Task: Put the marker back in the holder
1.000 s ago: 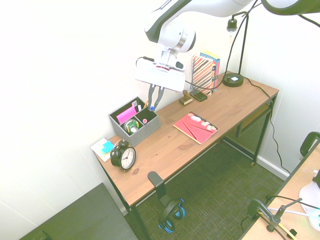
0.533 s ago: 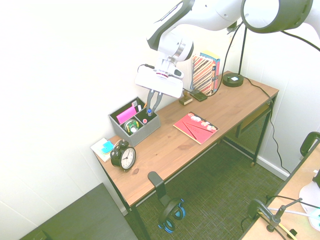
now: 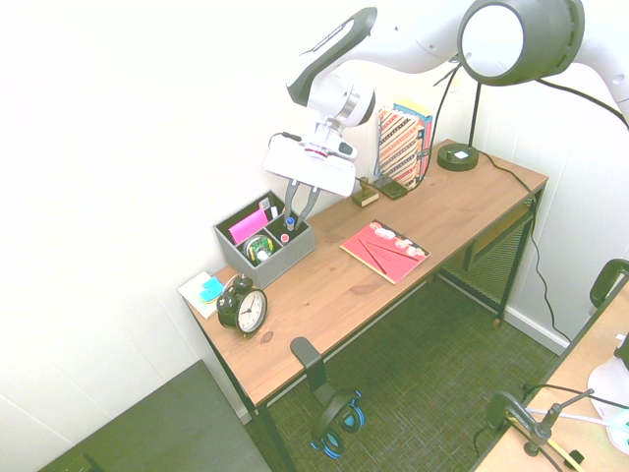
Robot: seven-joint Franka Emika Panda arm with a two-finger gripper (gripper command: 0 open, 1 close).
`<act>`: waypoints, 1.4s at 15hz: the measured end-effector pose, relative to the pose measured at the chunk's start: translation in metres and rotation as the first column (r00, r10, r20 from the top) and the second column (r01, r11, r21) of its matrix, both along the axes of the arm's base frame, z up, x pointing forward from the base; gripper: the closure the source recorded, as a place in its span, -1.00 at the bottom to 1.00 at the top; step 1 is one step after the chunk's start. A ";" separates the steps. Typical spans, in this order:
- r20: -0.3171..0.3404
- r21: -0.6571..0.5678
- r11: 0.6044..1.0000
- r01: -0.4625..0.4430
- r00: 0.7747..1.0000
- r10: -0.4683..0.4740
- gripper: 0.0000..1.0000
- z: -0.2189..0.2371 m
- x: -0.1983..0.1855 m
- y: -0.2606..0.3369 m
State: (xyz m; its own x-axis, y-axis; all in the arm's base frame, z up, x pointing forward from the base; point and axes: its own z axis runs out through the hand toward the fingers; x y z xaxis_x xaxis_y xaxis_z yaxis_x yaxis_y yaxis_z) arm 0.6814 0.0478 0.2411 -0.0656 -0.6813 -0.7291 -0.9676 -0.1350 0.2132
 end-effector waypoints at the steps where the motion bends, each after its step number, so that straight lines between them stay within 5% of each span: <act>1: 0.001 -0.001 1.000 0.002 1.000 -0.002 -1.00 0.000 0.000 -0.002; 6: 0.030 -0.011 1.000 -0.006 1.000 0.006 -1.00 0.017 0.003 -0.020; 11: 0.092 -0.229 0.949 -0.216 0.966 0.242 -1.00 0.142 -0.040 -0.039; 15: 0.095 -0.402 0.842 -0.361 0.898 0.430 -1.00 0.199 -0.108 -0.052; 21: 0.193 -0.598 0.683 -0.420 0.752 0.631 -1.00 0.225 -0.192 -0.054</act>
